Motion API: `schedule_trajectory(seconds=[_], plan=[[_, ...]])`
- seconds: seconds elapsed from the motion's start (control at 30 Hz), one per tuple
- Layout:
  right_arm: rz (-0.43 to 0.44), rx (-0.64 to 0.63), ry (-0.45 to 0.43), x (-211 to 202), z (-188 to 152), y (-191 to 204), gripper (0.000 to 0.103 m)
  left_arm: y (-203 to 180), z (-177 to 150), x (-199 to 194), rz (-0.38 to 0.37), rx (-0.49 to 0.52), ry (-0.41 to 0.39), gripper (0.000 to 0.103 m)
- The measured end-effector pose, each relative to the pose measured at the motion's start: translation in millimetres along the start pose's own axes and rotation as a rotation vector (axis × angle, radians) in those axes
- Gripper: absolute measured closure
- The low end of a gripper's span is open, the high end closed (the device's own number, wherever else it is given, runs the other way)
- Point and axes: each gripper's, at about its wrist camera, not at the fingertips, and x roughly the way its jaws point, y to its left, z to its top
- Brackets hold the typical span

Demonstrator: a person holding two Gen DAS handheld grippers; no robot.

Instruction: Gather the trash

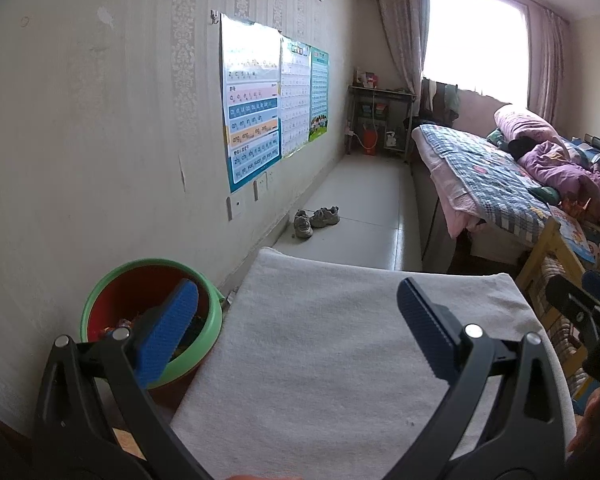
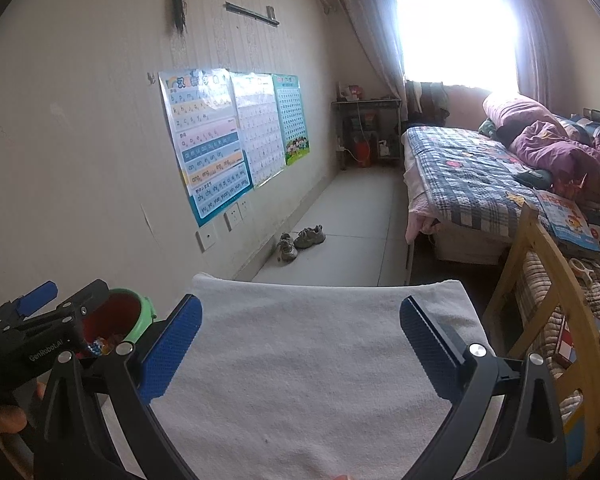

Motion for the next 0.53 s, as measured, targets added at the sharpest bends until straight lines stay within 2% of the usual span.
schedule_trajectory(seconds=[0.53], plan=[[-0.005,0.001,0.015,1.7,-2.8,-1.1,0.007,2.1,-2.8,3.6,0.010,0.006,0.015,0.006]])
